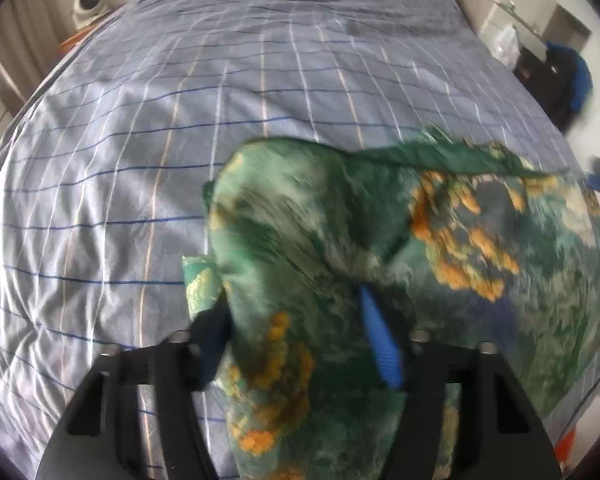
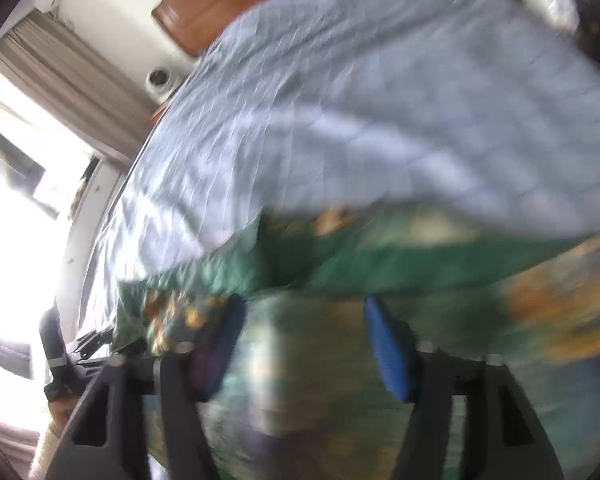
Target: Fold large clothes
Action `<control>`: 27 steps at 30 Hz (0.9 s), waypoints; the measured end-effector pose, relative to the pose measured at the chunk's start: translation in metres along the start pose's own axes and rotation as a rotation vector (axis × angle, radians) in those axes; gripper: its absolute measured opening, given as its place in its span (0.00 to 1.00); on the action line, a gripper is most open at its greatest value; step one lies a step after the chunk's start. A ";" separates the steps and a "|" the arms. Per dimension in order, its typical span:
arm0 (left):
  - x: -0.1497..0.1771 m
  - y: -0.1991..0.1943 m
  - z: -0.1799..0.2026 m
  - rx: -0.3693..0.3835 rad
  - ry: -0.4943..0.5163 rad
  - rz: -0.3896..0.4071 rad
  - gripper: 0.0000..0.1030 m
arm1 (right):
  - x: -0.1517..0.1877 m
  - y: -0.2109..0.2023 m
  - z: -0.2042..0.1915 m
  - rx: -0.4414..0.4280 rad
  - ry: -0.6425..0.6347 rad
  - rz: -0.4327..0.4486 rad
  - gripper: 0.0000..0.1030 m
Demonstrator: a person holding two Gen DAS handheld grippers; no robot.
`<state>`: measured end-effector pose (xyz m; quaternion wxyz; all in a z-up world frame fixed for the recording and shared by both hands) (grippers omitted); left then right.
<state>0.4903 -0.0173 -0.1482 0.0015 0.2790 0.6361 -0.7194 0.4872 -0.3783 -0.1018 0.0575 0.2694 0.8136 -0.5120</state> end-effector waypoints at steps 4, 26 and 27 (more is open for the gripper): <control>-0.001 0.007 -0.007 -0.020 -0.031 -0.007 0.31 | -0.014 -0.054 0.063 0.343 -0.061 0.059 0.71; 0.018 0.006 -0.037 -0.004 -0.213 0.050 0.80 | 0.057 -0.040 0.207 0.164 0.261 -0.010 0.67; 0.024 -0.010 -0.041 -0.011 -0.214 0.086 0.83 | 0.060 -0.051 0.209 0.133 0.285 0.020 0.68</control>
Point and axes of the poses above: each gripper's, at about its wrist camera, not at the fingertips, and y roughly the way its jaws point, z to its right, x to its underside, the point moved 4 cm from there along y, roughly the way its jaws point, and after that the axes turned 8 degrees about y, right-handed, at the moved point
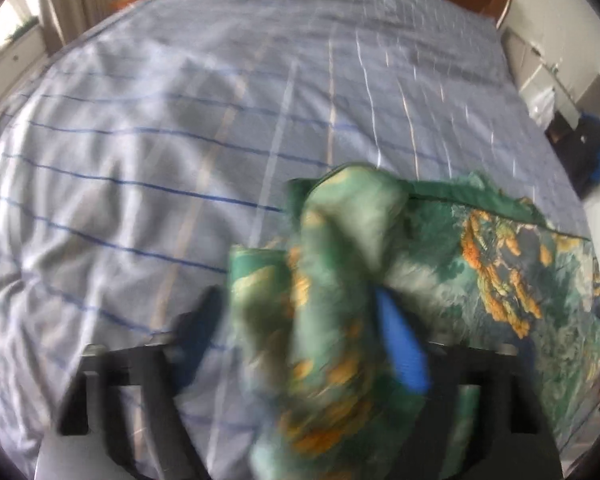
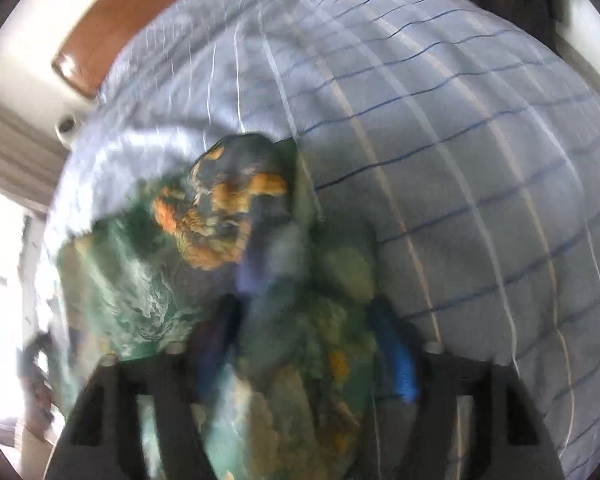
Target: Fold large clothes
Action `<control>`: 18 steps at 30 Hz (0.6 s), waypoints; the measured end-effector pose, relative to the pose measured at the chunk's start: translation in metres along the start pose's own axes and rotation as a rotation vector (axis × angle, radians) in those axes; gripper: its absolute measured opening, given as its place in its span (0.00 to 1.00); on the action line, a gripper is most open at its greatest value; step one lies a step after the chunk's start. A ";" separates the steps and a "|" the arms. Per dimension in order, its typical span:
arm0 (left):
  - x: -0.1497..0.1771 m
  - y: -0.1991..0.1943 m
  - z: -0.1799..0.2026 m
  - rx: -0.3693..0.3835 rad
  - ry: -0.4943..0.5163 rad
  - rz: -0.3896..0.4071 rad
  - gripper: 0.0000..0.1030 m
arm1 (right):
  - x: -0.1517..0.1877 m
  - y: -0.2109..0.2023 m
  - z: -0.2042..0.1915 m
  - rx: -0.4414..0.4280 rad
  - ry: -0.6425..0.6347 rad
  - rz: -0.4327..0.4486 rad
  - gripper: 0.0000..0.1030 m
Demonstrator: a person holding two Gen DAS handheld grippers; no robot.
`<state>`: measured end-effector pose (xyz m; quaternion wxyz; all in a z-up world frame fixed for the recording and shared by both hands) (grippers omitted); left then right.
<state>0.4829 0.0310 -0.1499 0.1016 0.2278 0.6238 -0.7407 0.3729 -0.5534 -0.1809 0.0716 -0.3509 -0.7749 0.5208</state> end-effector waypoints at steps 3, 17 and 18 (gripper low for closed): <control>0.014 -0.029 -0.012 -0.004 -0.001 0.029 0.83 | 0.009 -0.042 0.014 -0.059 0.033 0.100 0.68; 0.190 -0.089 0.041 -0.242 0.140 0.112 0.95 | 0.196 -0.096 0.046 -0.025 -0.114 0.276 0.75; 0.202 -0.081 0.049 -0.256 0.162 0.091 0.95 | 0.212 -0.092 0.043 -0.010 -0.129 0.282 0.75</control>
Point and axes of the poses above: each gripper's, at about its wrist camera, not at the fingertips, and y roughly the way its jaws point, z to its right, x to its underside, the point moved 4 cm from there along y, roughly the way its jaws point, and after that the axes turned 8 degrees about y, right-handed, at the moved point
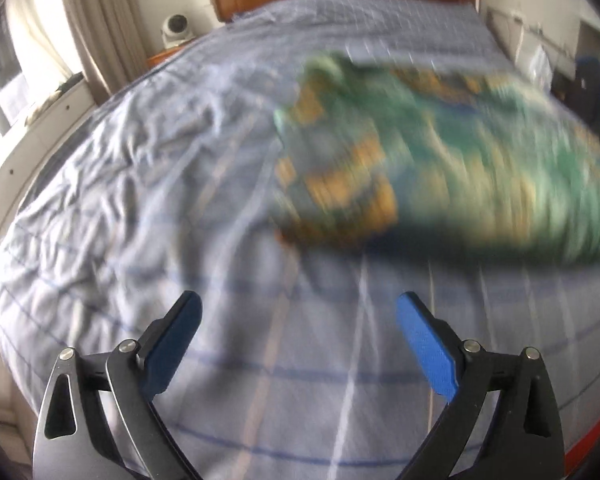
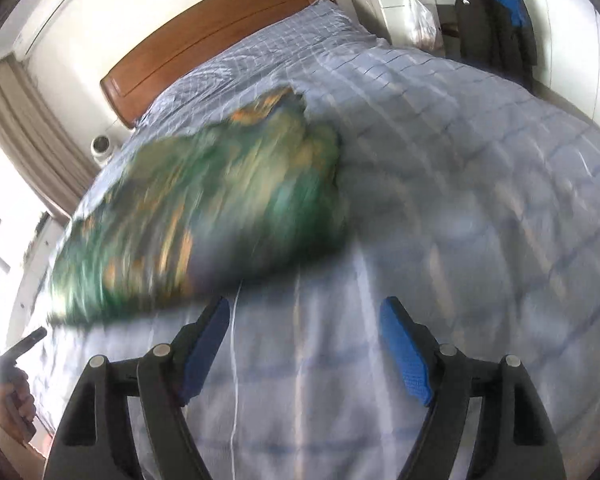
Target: Fold large clothes
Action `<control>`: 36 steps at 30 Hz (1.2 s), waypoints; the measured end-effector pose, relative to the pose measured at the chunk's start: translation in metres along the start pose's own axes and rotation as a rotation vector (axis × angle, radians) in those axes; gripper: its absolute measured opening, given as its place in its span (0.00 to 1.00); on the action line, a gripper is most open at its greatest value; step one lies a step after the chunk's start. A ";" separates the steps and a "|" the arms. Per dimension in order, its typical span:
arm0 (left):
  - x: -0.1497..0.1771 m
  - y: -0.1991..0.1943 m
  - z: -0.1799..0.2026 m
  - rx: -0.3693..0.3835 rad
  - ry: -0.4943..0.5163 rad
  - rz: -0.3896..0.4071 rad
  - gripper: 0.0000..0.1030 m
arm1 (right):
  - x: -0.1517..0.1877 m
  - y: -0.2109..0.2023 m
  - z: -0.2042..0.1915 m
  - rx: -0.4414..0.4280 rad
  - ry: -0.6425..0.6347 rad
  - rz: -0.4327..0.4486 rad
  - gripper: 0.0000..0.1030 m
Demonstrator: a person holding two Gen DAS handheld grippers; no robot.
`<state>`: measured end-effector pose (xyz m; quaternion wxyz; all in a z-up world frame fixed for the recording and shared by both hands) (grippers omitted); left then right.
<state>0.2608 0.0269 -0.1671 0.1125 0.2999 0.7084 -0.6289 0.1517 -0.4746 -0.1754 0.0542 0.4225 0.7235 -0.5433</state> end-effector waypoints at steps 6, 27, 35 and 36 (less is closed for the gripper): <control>0.023 0.015 0.025 -0.026 0.058 -0.024 0.95 | 0.040 0.016 -0.013 0.053 -0.072 -0.004 0.79; 0.034 0.034 0.015 0.038 -0.077 -0.049 1.00 | 0.071 0.037 -0.027 0.137 -0.232 0.042 0.97; 0.040 0.031 0.015 0.040 -0.114 -0.014 1.00 | 0.079 0.045 -0.036 0.203 -0.265 0.069 1.00; 0.041 0.032 0.014 0.050 -0.132 -0.020 1.00 | 0.079 0.045 -0.037 0.210 -0.265 0.072 1.00</control>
Point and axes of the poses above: each gripper's, at about its wrist camera, not at the fingertips, and y roughly the way its jaws point, z to its right, x to its underside, the point moved 4 cm from there along y, roughly the way its jaws point, and after that the axes turned 8 degrees about y, right-handed, at the moved point
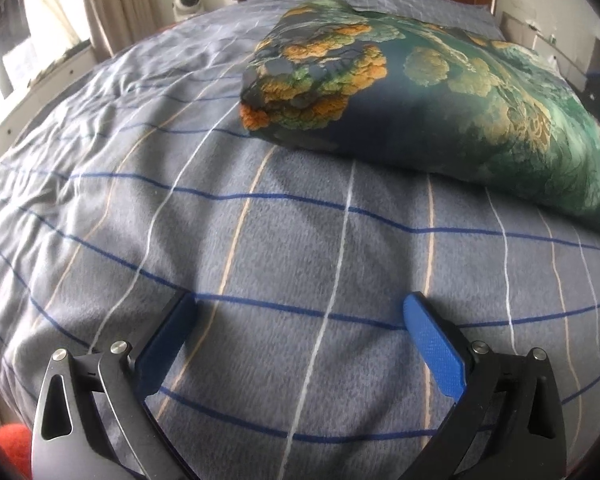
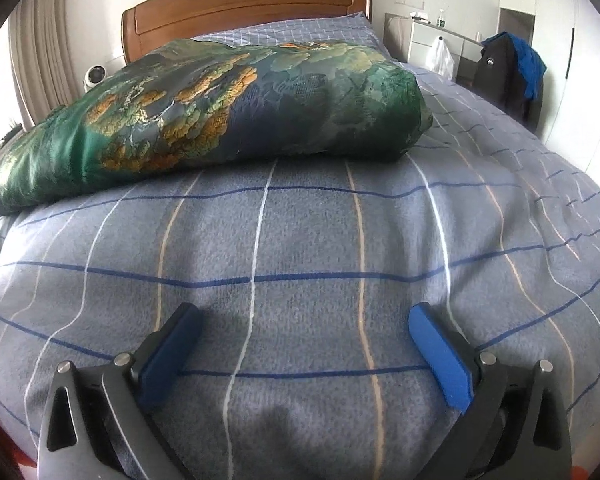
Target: Fold large clothes
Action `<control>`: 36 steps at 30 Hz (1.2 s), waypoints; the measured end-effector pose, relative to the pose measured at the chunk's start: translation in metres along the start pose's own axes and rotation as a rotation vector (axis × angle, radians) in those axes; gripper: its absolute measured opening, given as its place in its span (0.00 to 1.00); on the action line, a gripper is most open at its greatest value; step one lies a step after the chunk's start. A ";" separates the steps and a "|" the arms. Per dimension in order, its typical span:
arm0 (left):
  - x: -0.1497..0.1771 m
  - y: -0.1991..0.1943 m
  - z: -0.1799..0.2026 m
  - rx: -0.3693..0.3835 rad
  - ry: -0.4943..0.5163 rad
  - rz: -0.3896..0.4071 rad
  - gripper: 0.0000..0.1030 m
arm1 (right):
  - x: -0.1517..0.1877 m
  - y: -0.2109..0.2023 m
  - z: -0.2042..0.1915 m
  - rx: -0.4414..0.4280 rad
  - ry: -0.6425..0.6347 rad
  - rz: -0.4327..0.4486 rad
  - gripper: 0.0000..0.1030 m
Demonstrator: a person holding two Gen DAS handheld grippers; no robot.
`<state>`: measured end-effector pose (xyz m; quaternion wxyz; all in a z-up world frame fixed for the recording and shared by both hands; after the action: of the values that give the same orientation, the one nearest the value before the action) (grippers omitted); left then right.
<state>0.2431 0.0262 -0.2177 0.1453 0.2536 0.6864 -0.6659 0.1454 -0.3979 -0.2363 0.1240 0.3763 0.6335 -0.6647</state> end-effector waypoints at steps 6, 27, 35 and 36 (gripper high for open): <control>0.003 -0.005 0.001 -0.005 0.004 0.002 1.00 | 0.000 -0.002 -0.004 0.011 -0.002 -0.031 1.00; 0.024 -0.013 0.021 -0.078 -0.006 0.065 1.00 | 0.006 -0.003 -0.007 -0.002 -0.067 -0.031 1.00; 0.035 -0.020 0.020 -0.028 -0.004 0.115 1.00 | 0.004 -0.001 -0.010 0.021 -0.057 -0.043 1.00; 0.034 -0.020 0.019 -0.022 0.000 0.116 1.00 | 0.004 -0.001 -0.010 0.025 -0.056 -0.044 1.00</control>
<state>0.2010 0.0128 -0.2208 0.1866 0.2914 0.6776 -0.6490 0.1456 -0.3870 -0.2371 0.1225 0.3451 0.6293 -0.6854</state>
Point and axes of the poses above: each gripper's, at about its wrist camera, not at the fingertips, and y roughly the way its jaws point, z to its right, x to its underside, the point moved 4 cm from there along y, roughly the way its jaws point, and after that the axes turned 8 degrees about y, right-handed, at the moved point
